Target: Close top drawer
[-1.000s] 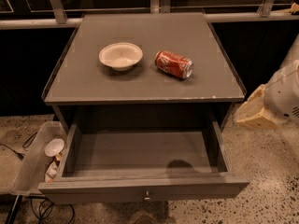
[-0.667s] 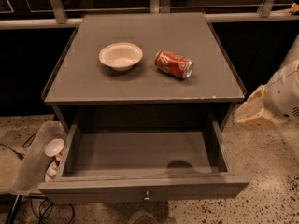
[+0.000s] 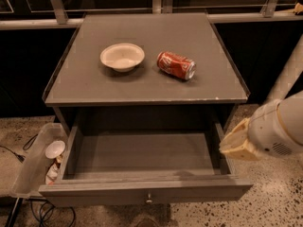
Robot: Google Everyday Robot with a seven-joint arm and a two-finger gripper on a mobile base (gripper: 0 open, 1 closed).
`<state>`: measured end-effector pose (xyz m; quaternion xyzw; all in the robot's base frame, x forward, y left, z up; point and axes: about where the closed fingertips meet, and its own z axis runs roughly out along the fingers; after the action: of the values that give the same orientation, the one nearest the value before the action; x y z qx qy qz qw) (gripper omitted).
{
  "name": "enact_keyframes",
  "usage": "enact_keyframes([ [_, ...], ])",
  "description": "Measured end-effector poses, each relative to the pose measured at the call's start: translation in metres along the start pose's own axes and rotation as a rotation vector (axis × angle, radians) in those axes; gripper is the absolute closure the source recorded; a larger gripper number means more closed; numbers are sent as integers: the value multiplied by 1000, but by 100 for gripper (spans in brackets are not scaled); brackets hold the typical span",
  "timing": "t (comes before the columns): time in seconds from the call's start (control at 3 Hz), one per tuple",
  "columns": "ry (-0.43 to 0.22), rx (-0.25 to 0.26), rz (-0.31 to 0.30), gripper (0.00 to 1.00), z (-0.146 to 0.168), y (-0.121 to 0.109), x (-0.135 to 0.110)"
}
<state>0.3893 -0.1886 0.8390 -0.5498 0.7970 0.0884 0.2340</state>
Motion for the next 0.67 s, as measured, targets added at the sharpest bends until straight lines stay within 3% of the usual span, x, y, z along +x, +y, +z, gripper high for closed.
enact_keyframes([
  [0.33,-47,-56,54,100,44,28,13],
  [0.67,-64,-79,86,100,77,53,26],
])
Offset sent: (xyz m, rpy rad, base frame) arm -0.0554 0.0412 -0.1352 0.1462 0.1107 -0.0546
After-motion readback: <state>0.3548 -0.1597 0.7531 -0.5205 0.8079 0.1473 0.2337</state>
